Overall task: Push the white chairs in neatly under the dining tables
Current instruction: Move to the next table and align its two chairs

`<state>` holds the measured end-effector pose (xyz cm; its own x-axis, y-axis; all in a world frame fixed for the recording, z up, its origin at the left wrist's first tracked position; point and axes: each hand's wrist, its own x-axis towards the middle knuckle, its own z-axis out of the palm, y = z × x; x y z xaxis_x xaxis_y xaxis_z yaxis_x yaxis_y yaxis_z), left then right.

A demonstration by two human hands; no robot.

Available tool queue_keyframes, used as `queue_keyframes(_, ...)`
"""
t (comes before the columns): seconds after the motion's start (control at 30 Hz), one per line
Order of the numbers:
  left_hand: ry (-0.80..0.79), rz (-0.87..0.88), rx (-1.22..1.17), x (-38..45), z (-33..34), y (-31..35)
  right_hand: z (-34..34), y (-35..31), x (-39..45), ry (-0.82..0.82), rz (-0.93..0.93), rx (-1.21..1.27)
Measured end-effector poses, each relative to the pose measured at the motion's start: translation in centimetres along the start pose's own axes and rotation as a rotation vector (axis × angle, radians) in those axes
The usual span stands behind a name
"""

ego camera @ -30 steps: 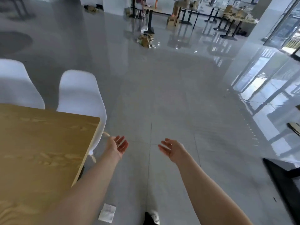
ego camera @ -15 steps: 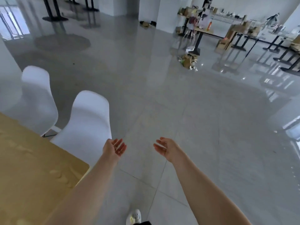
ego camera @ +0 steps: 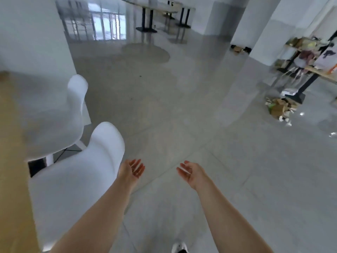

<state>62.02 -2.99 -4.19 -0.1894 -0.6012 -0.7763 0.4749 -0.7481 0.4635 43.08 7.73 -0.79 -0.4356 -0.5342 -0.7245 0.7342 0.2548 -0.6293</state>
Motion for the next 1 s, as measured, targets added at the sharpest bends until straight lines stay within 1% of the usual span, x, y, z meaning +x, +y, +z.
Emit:
queue_keyframes(0.1, 0.115, 0.030, -0.143, 2.4, 3.4, 0.0, 1.5, -5.4, 4.8, -0.079, 0.059, -0.104)
queue_keyframes(0.17, 0.164, 0.048, -0.225, 3.3, 5.6, 0.1, 2.8, -9.5, 7.8, -0.124, 0.078, -0.182)
queue_keyframes(0.23, 0.202, 0.085, -0.308, 4.5, 7.7, 1.0, 5.3, -13.3, 10.7, -0.169, 0.068, -0.229)
queue_keyframes(0.3, 0.253, 0.122, -0.389, 5.7, 9.4, 2.3, 8.4, -15.8, 13.6, -0.211, 0.093, -0.271)
queue_keyframes(0.37, 0.287, 0.155, -0.471, 7.4, 10.5, 3.5, 11.8, -16.6, 16.4, -0.277, 0.145, -0.315)
queue_keyframes(0.5, 0.338, 0.226, -0.592, 12.3, 12.4, 6.7, 20.3, -16.0, 22.4, -0.435, 0.208, -0.418)
queue_keyframes(0.6, 0.373, 0.239, -0.677, 15.3, 13.6, 9.6, 25.9, -15.5, 26.1, -0.492, 0.258, -0.503)
queue_keyframes(0.67, 0.407, 0.233, -0.758, 16.7, 14.0, 10.6, 28.4, -15.7, 27.6, -0.527, 0.297, -0.568)
queue_keyframes(0.87, 0.518, 0.255, -0.987, 21.1, 15.6, 15.1, 37.8, -17.9, 34.0, -0.562, 0.335, -0.738)
queue_keyframes(0.93, 0.541, 0.280, -1.099, 22.7, 16.2, 17.0, 41.6, -18.0, 35.8, -0.598, 0.341, -0.790)
queue_keyframes(1.0, 0.571, 0.344, -1.262, 24.8, 16.8, 18.9, 46.0, -18.0, 37.9, -0.657, 0.355, -0.863)
